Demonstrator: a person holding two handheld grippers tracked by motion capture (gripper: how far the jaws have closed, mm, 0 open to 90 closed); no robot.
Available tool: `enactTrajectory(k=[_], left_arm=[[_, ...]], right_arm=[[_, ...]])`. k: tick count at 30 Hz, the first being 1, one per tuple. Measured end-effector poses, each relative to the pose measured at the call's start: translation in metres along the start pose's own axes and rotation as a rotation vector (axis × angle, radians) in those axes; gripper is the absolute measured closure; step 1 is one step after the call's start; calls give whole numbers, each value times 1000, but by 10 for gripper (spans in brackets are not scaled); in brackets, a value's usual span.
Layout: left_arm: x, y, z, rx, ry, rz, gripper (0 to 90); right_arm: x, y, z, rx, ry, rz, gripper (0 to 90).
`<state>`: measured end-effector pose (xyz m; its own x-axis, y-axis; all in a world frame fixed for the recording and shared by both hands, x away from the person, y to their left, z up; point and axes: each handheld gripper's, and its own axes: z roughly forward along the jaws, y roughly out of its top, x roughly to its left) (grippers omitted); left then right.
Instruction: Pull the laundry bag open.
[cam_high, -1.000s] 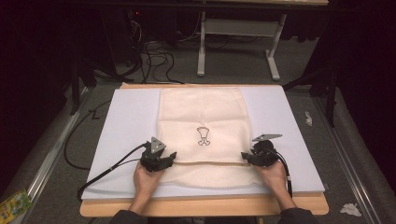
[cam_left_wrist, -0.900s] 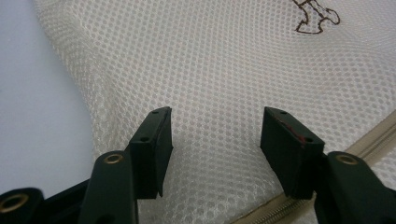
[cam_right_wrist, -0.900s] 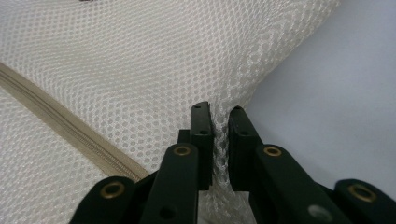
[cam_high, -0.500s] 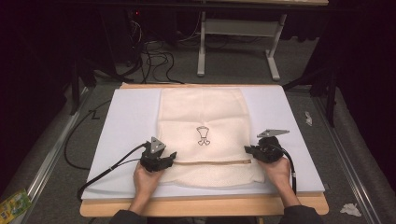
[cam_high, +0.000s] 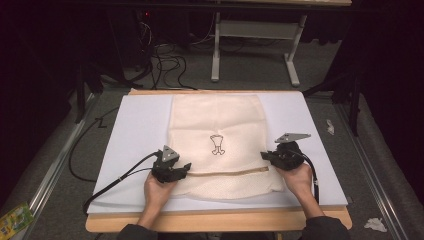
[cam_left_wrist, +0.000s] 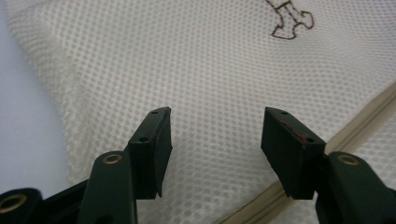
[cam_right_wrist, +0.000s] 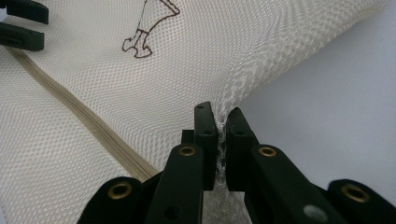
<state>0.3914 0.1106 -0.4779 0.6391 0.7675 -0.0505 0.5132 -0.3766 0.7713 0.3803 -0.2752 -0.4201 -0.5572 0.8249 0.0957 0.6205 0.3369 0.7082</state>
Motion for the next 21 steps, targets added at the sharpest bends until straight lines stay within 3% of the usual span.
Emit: enactTrajectory(k=[2, 5, 8, 10, 13, 21], left_arm=[[-3, 3, -2, -17, -30, -8, 435], [-7, 8, -3, -24, -28, 2, 452], [-13, 13, -1, -27, -59, -11, 468], [-19, 16, 0, -25, -62, 10, 476], [-29, 21, 3, -29, -107, 8, 484], [-46, 39, 7, -25, -131, 47, 488]], right_arm=[[1, 1, -1, -1, -1, -9, 877], [2, 4, -2, -3, 1, -15, 877], [1, 5, -2, -13, 16, -4, 877], [1, 5, -2, -19, 23, -7, 877], [0, 4, -3, -22, 33, 5, 877], [0, 7, -4, -28, 41, 7, 877]])
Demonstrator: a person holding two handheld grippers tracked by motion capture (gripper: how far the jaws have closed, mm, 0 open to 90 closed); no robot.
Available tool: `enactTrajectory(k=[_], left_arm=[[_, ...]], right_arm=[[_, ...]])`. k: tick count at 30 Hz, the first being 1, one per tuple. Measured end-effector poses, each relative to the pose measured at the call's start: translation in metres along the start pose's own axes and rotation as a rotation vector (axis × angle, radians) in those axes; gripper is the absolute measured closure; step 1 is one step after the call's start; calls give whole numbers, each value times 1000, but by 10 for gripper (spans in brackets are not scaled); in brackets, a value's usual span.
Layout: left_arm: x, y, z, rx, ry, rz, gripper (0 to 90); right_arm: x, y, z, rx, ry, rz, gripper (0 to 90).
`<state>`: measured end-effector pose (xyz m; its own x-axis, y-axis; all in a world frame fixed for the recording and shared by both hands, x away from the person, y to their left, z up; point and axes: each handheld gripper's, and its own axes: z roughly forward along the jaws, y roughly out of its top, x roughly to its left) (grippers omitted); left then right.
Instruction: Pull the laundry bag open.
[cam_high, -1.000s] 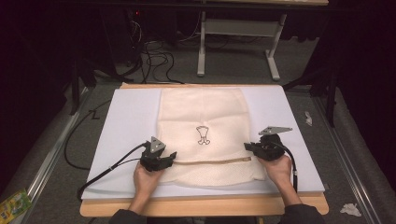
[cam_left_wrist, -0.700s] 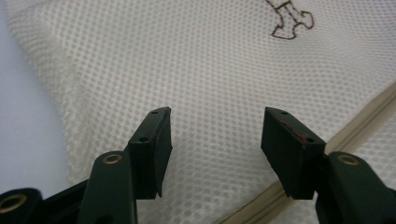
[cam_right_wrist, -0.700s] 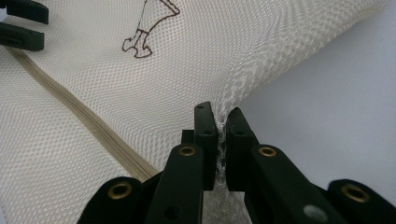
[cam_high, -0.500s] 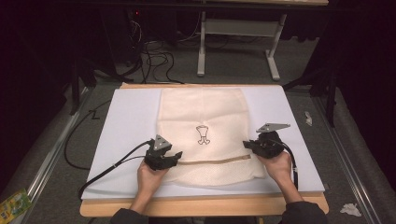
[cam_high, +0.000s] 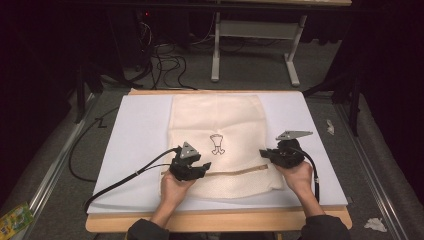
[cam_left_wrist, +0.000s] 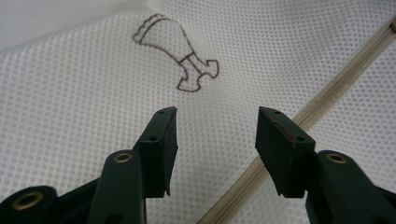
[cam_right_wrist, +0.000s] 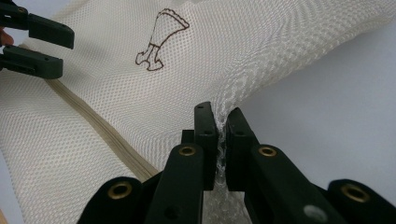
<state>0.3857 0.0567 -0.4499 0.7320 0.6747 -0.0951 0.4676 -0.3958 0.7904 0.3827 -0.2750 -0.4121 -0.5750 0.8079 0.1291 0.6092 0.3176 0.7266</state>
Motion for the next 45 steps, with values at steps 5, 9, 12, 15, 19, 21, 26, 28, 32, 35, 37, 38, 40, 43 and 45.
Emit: enactTrajectory(k=[5, 9, 12, 15, 19, 21, 26, 28, 32, 35, 37, 38, 40, 43, 45], left_arm=[[-15, 13, 4, -30, -65, 5, 494], [-26, 18, 9, -22, -97, 33, 544], [-32, 21, 14, -19, -132, 37, 551], [-38, 23, 19, -25, -162, 41, 551], [-46, 25, 26, -28, -205, 32, 553], [-51, 26, 28, -33, -229, 50, 575], [-59, 30, 32, -46, -260, 55, 593], [-64, 31, 32, -55, -275, 61, 593], [-68, 29, 39, -44, -292, 52, 593], [-71, 29, 43, -38, -300, 45, 596], [-75, 30, 45, -40, -297, 57, 599], [-76, 31, 46, -41, -303, 55, 599], [-79, 33, 48, -37, -300, 57, 595], [-84, 34, 51, -37, -297, 71, 595], [-85, 34, 54, -45, -305, 51, 597]], right_arm=[[0, 1, -2, -2, 4, 2, 877], [0, 2, -2, -11, 14, 10, 877], [0, 2, 0, -15, 19, 11, 877], [1, 2, 1, -18, 20, 1, 877], [1, 3, 0, -14, 24, 15, 877], [2, 5, -2, -14, 28, 19, 878], [8, 13, -4, -12, 21, -4, 877], [10, 14, -3, -14, 21, -8, 878], [14, 15, 0, -12, 22, -14, 878], [16, 16, 2, -15, 32, -13, 878], [16, 17, 2, -18, 38, -14, 878], [15, 16, 2, -19, 40, -12, 878], [14, 16, 1, -24, 51, -3, 878], [14, 14, 1, -31, 60, 9, 878], [13, 13, 1, -35, 67, 8, 878]])
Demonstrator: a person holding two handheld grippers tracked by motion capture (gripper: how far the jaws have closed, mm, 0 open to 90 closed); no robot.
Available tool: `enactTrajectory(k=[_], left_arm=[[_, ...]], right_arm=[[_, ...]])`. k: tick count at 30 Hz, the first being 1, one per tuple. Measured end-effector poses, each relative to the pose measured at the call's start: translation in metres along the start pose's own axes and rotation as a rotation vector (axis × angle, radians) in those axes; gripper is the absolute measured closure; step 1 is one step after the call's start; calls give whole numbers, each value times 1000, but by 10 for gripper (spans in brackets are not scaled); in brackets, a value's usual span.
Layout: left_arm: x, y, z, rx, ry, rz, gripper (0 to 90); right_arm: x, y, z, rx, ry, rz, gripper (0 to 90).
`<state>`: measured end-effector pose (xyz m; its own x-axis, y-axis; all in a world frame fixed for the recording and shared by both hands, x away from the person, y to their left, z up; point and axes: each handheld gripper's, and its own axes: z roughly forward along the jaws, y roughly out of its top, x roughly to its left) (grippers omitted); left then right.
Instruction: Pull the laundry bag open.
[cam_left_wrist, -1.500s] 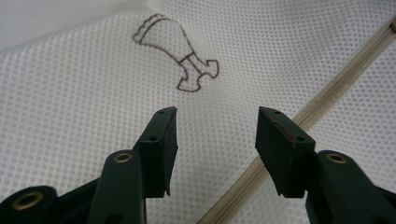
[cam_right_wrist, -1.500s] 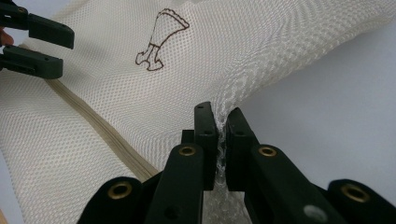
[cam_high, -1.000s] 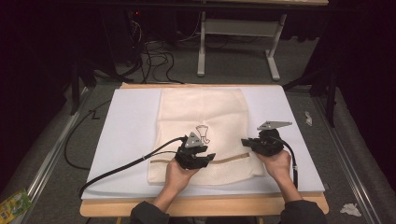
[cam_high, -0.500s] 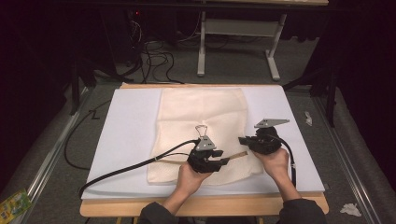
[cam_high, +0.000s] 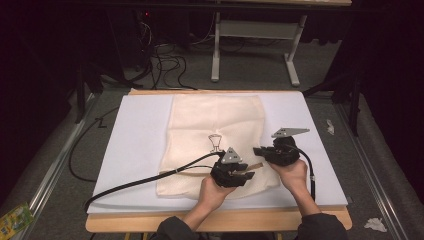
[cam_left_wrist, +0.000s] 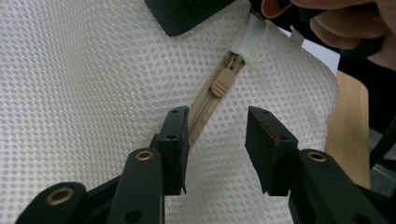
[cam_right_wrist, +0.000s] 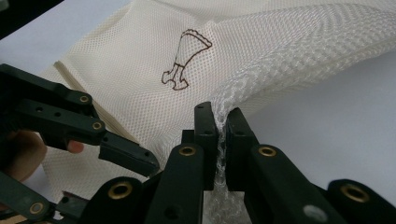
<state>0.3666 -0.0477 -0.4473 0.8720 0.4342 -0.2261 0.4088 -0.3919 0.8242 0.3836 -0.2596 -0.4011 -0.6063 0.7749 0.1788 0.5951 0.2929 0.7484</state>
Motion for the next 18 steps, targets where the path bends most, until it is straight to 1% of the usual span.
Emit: enactTrajectory(k=[1, 3, 6, 7, 10, 13, 17, 18], left_arm=[[1, 0, 2, 0, -2, -8, 598], [1, 0, 5, 14, -3, -8, 601], [-1, 3, 9, 29, 1, 17, 605], [-2, 4, 10, 26, 2, 20, 607], [0, 6, 11, 14, -7, 0, 610], [0, 7, 12, 7, -8, -8, 610], [1, 7, 15, -12, -25, -25, 611], [1, 7, 15, -15, -25, -23, 614]], right_arm=[[0, 0, 0, 0, 3, 3, 878], [-1, -1, 0, 1, 8, 7, 878], [-1, -2, 0, 0, 11, 13, 879], [-1, -2, 0, -2, 12, 14, 879], [-1, -2, 0, -14, 23, 14, 879], [0, -1, 1, -18, 30, 14, 879], [0, -1, 1, -21, 36, 22, 879], [0, -2, 1, -22, 36, 23, 879]])
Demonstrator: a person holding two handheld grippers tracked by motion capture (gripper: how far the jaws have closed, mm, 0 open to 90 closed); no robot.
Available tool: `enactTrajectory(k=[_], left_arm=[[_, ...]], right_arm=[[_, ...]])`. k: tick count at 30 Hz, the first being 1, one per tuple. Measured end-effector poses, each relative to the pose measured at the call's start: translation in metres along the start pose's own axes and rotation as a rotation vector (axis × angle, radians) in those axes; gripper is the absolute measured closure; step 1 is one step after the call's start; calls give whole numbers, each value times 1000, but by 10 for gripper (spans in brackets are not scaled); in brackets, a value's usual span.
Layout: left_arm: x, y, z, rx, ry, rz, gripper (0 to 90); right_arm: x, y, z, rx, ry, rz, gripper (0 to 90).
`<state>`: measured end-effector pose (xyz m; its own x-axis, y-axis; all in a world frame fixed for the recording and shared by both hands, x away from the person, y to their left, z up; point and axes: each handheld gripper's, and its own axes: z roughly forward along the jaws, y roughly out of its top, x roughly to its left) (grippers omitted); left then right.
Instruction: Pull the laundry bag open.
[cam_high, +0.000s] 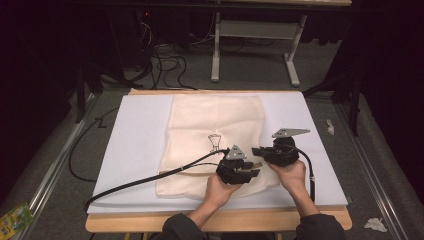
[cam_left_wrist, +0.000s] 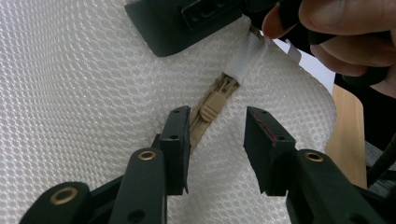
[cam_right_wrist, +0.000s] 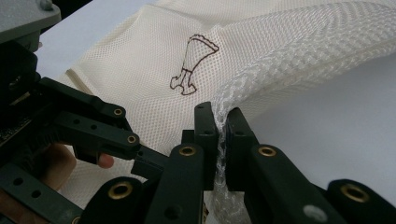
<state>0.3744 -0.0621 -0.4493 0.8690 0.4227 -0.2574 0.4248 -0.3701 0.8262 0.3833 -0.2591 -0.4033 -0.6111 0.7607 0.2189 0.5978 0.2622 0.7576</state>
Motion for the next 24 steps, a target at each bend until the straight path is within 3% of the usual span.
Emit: enactTrajectory(k=[17, 24], left_arm=[[-7, -1, 7, 5, -7, 52, 711], [-6, 0, 8, 0, -21, 37, 793]], right_arm=[[-6, -8, 2, -9, 28, 32, 879], [-8, -9, 2, -14, 37, 39, 878]])
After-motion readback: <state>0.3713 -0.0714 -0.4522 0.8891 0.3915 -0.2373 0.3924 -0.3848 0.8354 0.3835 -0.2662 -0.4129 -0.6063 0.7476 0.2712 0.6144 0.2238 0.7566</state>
